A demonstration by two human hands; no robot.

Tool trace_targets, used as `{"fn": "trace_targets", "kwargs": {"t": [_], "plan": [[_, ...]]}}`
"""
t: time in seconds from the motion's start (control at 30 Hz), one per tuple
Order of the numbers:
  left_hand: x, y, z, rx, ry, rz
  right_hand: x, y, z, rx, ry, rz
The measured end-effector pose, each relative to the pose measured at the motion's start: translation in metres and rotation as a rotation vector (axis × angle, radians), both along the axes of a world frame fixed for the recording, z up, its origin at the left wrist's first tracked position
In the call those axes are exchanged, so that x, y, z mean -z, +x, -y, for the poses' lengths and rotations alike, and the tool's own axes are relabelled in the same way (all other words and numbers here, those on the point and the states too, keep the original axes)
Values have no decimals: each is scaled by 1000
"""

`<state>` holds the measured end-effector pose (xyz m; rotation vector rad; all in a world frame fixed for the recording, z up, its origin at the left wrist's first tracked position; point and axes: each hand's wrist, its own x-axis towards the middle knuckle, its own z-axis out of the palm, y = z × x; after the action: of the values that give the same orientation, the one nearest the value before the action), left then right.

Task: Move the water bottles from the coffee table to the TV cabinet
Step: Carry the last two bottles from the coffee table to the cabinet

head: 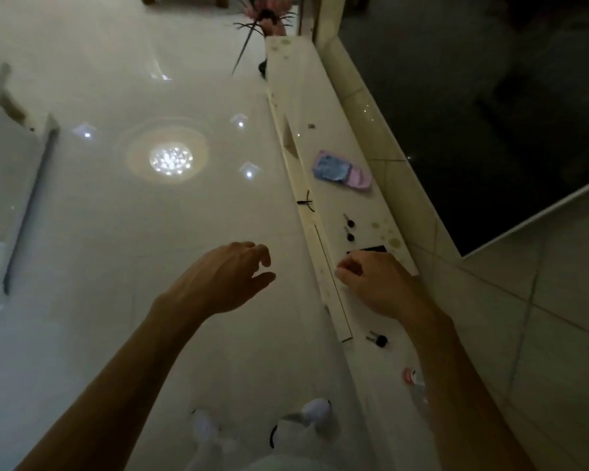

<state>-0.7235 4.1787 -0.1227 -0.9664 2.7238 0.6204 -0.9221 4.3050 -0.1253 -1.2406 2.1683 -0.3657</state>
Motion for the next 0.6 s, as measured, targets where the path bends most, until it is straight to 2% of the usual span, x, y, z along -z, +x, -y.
{"fn": "trace_targets", "kwargs": {"t": [0.3,0.6], "plan": [[-8,194,54,-294,-71,-83,-1,176,102,-334,-61,-56],[-24,349,64,-596,-132,-172,-15,317,190,-681,-112,-124]]}}
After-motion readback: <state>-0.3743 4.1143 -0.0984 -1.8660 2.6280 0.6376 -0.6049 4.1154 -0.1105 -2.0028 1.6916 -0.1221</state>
